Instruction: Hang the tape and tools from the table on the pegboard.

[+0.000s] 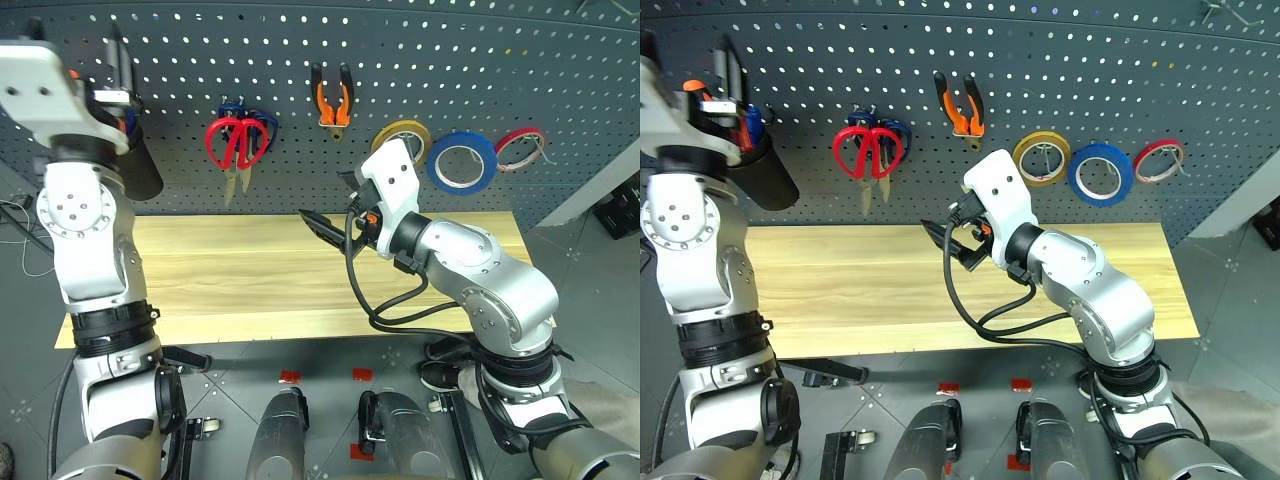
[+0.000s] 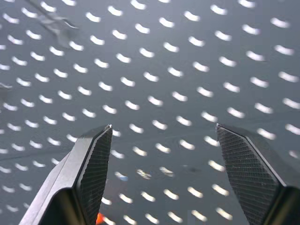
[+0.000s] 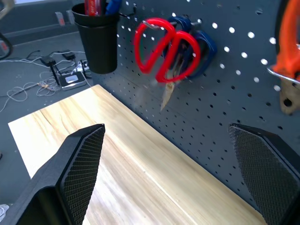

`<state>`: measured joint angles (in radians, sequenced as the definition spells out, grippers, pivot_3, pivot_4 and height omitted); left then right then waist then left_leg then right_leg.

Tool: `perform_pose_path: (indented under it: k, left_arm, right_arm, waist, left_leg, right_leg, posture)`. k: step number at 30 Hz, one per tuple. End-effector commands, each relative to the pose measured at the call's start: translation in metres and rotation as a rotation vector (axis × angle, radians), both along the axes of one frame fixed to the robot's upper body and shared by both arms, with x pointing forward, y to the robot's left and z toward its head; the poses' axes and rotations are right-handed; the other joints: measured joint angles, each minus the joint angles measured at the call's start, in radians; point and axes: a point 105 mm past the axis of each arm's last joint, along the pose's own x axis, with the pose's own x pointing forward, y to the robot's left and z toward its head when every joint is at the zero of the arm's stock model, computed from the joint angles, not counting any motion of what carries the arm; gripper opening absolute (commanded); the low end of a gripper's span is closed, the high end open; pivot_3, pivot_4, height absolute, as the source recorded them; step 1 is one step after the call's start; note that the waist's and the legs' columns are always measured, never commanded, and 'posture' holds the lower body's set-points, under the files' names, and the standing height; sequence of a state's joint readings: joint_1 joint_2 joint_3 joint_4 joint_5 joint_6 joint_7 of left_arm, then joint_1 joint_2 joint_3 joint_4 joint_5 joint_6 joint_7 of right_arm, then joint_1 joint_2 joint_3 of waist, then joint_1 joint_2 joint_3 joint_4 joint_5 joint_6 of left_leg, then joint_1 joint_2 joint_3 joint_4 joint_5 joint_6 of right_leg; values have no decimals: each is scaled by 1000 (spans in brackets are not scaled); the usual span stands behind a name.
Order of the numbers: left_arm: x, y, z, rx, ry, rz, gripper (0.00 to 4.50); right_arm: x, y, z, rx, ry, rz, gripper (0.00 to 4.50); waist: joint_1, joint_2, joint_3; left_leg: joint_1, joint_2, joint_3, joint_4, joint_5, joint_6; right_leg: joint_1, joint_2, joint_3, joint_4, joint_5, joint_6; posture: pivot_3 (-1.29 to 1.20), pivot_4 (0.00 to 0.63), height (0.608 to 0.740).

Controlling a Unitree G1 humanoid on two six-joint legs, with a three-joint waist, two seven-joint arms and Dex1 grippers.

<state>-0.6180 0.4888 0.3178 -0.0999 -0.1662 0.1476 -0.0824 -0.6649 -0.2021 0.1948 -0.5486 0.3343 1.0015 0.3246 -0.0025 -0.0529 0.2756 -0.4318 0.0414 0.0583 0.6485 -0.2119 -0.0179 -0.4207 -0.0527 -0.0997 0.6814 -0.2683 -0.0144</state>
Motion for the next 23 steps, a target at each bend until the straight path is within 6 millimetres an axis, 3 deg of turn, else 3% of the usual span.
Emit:
perform_pose_path:
  k: [1, 6, 11, 15, 17, 23]
  left_arm:
    - [5, -13, -50, -86, 265, -129, 3723]
    - [-5, -7, -93, -134, 474, -120, 3723]
    - [-14, 5, -138, -102, 617, -100, 3723]
    - [-17, 18, -168, -155, 668, -59, 3723]
    - [-17, 24, -183, -209, 684, -32, 3723]
    - [-18, 31, -210, -244, 705, 7, 3723]
  right_arm:
    - [-3, -16, 1, -7, -78, -42, 4500]
    - [0, -31, -19, 24, -80, -84, 4500]
    - [22, -66, -63, 118, -2, -285, 4500]
    - [43, -97, -101, 61, 24, -476, 4500]
    - [50, -104, -116, 3, 26, -494, 4500]
    - [68, -133, -137, 14, 63, -620, 4500]
  waist:
    - [-1, -1, -9]
    - [-1, -1, -10]
    - [2, 0, -38]
    - [3, 1, -49]
    - [3, 2, -58]
    - [3, 2, -76]
  left_leg:
    - [0, 0, 0, -1, 0, 0]
    - [1, 2, -1, 0, 1, -1]
    - [3, 2, 0, -1, 2, -2]
    - [7, 2, 0, -1, 1, -1]
    - [11, 2, 0, -2, 0, 2]
    - [17, 4, 0, -2, 1, 2]
  right_leg:
    - [0, 0, 1, -1, 0, 0]
    - [0, 3, 0, 1, 1, -1]
    - [1, 4, 2, 1, 1, -2]
    - [6, 4, 2, 1, 2, -3]
    - [9, 4, 3, 0, 1, -2]
    - [13, 7, 5, 0, 1, -1]
  posture:
    - [-7, 189, 740]
    - [5, 179, 740]
    - [12, 162, 740]
    - [15, 145, 740]
    - [10, 129, 740]
    - [16, 101, 740]
